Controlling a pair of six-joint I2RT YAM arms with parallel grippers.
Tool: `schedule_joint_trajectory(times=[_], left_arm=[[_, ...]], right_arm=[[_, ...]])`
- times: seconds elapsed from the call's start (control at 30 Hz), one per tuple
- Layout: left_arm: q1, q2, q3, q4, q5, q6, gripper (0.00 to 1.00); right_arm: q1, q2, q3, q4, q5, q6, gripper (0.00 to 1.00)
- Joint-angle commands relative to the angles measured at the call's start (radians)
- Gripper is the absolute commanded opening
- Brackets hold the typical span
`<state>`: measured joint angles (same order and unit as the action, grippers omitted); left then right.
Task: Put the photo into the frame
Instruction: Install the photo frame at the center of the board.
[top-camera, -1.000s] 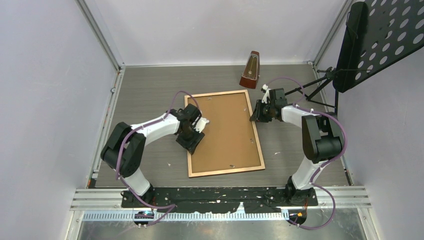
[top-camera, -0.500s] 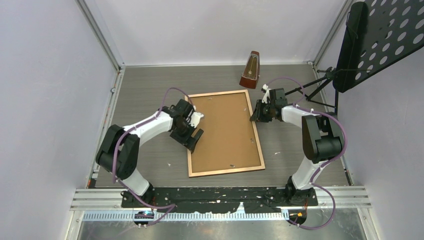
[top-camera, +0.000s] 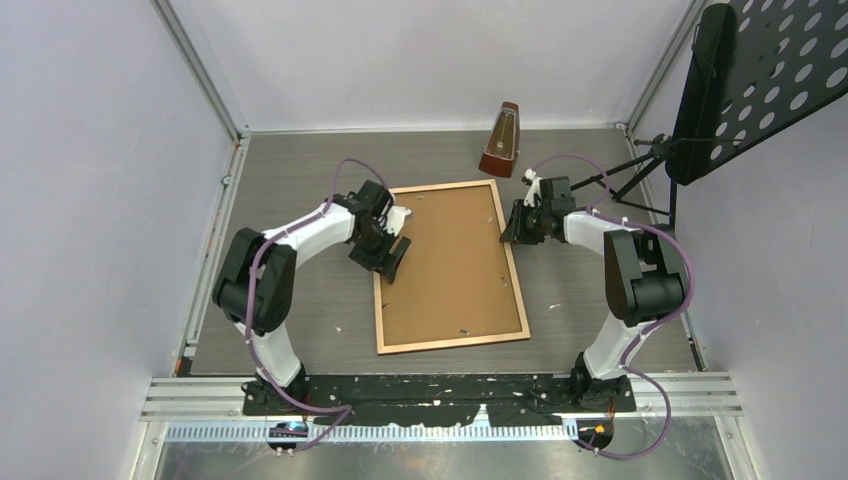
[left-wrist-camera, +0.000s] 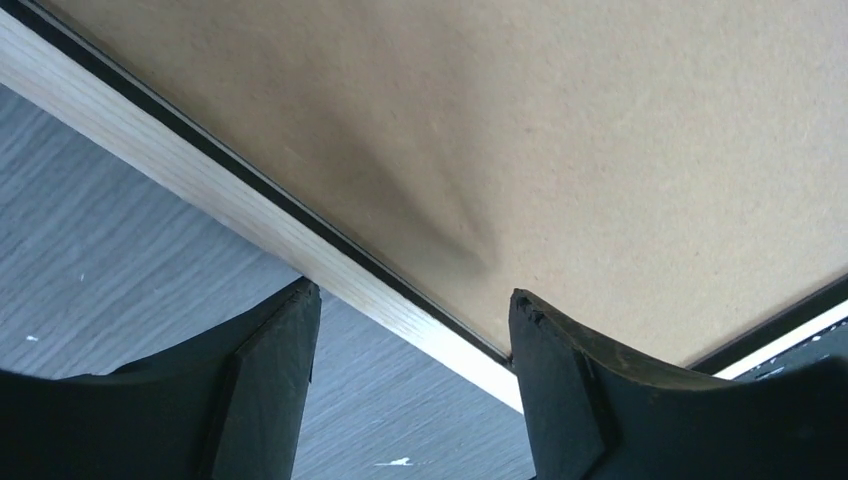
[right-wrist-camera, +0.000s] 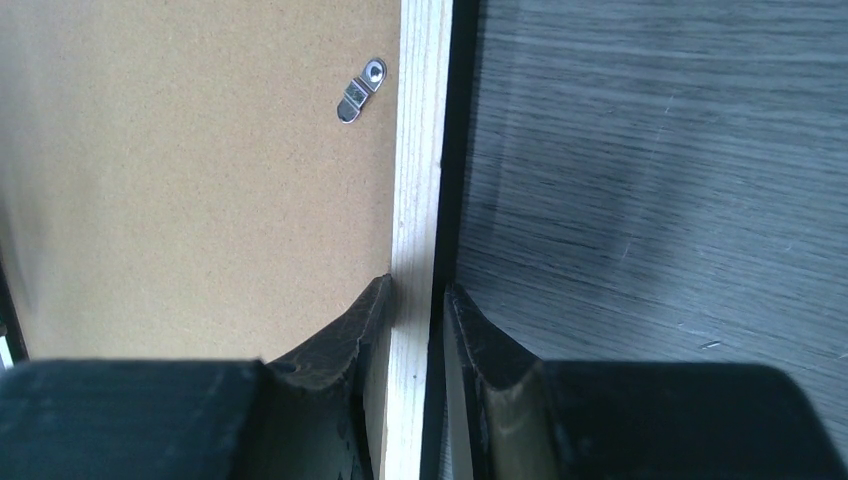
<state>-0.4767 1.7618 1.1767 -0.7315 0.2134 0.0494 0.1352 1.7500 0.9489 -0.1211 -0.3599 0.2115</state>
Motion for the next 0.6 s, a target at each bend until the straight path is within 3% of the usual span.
schedule_joint_trajectory(times=[0.0, 0.27, 0.57], left_arm=[[0.037, 0.047, 0.064, -0.021, 0.044, -0.043, 0.67], [0.087, 0.100, 0.081, -0.024, 0.112, -0.089, 0.50], [0.090, 0.099, 0.055, 0.001, 0.135, -0.097, 0.37]], right_arm=[[-0.004, -0.035, -0.010, -0.013, -0.043, -0.022, 0.06], [-0.004, -0.090, -0.049, -0.046, -0.045, -0.036, 0.06], [-0.002, -0.159, -0.075, -0.040, -0.042, -0.046, 0.07]])
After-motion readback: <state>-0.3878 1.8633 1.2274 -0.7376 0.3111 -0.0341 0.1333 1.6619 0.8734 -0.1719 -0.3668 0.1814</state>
